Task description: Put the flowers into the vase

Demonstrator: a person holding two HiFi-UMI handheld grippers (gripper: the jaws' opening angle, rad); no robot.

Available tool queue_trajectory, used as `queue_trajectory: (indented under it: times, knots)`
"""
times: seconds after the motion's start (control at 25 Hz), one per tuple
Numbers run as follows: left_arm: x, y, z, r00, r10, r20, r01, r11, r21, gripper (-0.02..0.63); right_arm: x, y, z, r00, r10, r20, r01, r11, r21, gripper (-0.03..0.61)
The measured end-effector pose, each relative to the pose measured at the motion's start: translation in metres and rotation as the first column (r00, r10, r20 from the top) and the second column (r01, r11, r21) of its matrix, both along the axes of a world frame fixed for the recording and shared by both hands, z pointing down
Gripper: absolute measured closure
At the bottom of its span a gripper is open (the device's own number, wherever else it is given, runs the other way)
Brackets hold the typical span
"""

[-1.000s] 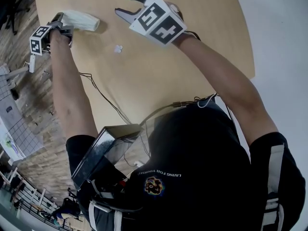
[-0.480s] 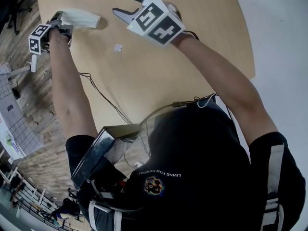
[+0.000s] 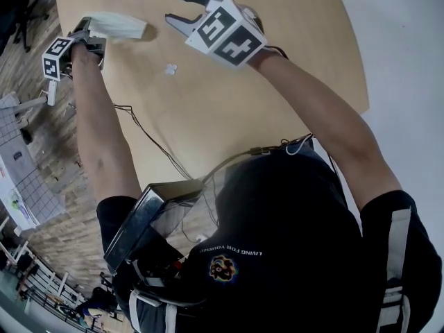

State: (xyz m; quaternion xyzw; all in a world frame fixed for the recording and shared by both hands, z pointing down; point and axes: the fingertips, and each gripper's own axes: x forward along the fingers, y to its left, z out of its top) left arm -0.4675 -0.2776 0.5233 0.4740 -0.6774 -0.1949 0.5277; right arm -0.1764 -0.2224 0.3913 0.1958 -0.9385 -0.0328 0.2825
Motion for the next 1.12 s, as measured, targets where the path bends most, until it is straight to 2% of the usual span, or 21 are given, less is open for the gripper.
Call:
queue_trajectory:
  times: [0.68,0.96,1.12]
  knots:
    - [0.006,0.000,-0.016,0.999,0.032,0.041,-0.033,0.999,0.021,0.426,0.012,0.003,-0.002,1.000,0.006,0.002,-0.006,1.000,0.010,0.416]
    - [0.008,-0.004,-0.026,0.994,0.050,0.092,-0.053,0.998,0.022,0.426,0.015,-0.001,-0.007,1.000,0.010,0.003,-0.010,1.000,0.019,0.416]
    - [0.009,-0.005,-0.037,0.984,0.064,0.168,-0.069,0.997,0.022,0.426,0.016,0.000,-0.008,1.000,0.012,0.003,-0.012,1.000,0.021,0.416]
